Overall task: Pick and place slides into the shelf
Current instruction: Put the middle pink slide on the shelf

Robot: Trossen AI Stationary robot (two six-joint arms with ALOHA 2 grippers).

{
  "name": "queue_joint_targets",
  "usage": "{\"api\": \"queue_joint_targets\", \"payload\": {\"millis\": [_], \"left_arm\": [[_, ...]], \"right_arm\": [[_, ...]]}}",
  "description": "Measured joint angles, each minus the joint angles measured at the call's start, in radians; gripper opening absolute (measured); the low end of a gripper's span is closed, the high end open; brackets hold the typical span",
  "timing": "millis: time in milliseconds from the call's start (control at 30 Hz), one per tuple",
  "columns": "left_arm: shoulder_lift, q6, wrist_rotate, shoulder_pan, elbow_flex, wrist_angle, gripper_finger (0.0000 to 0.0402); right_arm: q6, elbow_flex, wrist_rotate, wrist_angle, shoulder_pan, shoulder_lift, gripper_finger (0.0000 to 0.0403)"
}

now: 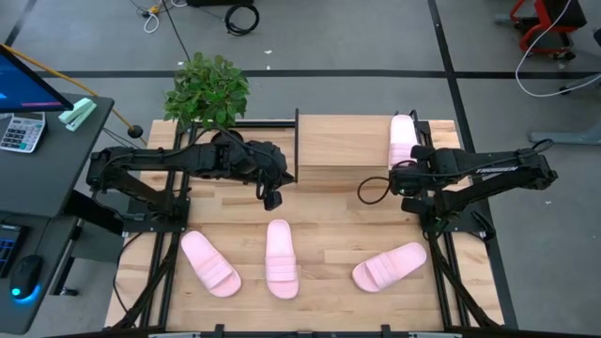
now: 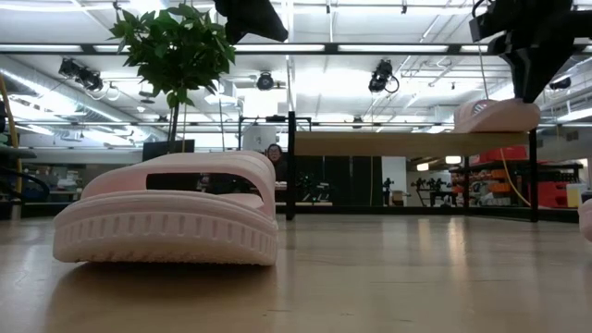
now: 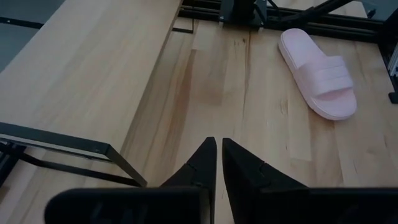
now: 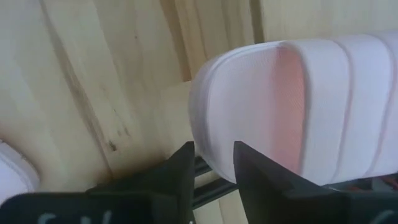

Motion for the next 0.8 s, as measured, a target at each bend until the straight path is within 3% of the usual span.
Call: {"api": "queue_joint_targets", "payload": {"millis": [500, 800], "left_arm": [[-0.001, -0.001, 0.014, -0.019, 0.0, 0.0, 0.0029], [-0.001, -0.002, 0.014, -0.036, 0.0, -0.001, 0.0039]], "right_arm": [[0.039, 0.0, 0.048, 0.003, 0.0, 0.0, 0.0121], [0.039, 0.0, -0.003, 0.003, 0.0, 0.0, 0.0123]]}}
